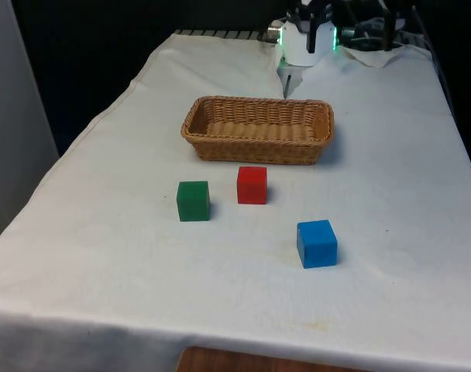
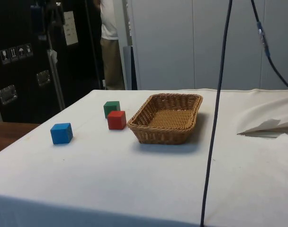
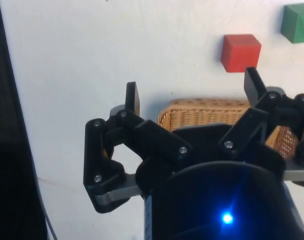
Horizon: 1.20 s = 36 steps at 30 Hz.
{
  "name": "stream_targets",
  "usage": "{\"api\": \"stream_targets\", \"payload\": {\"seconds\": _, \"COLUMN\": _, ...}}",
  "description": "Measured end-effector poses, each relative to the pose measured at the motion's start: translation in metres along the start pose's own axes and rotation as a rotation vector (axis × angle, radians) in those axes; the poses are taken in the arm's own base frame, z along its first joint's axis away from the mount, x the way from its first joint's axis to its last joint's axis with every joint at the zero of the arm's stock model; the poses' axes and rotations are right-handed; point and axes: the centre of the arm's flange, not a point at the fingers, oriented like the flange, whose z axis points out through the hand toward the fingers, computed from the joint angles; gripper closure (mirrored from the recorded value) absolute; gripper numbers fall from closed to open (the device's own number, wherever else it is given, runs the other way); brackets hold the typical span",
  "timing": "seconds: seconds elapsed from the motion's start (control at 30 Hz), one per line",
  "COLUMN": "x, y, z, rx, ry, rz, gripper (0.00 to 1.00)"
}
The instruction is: Pick up the blue cube and place it into the basket.
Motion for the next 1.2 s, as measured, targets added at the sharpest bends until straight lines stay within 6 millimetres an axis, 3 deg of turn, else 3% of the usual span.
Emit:
{"api": "stream_targets", "payload": {"seconds": 0.5, "x": 0.012, "y": -0.008, "z": 0.032, "rx": 0.007, "ry": 0.008, "rz": -0.083, "gripper": 0.0}}
{"api": "stream_targets", "payload": {"seconds": 1.2, "x": 0.038, "y": -0.017, "z": 0.098, "rx": 0.031, "ry": 0.012, "rz": -0.17, "gripper": 0.0}}
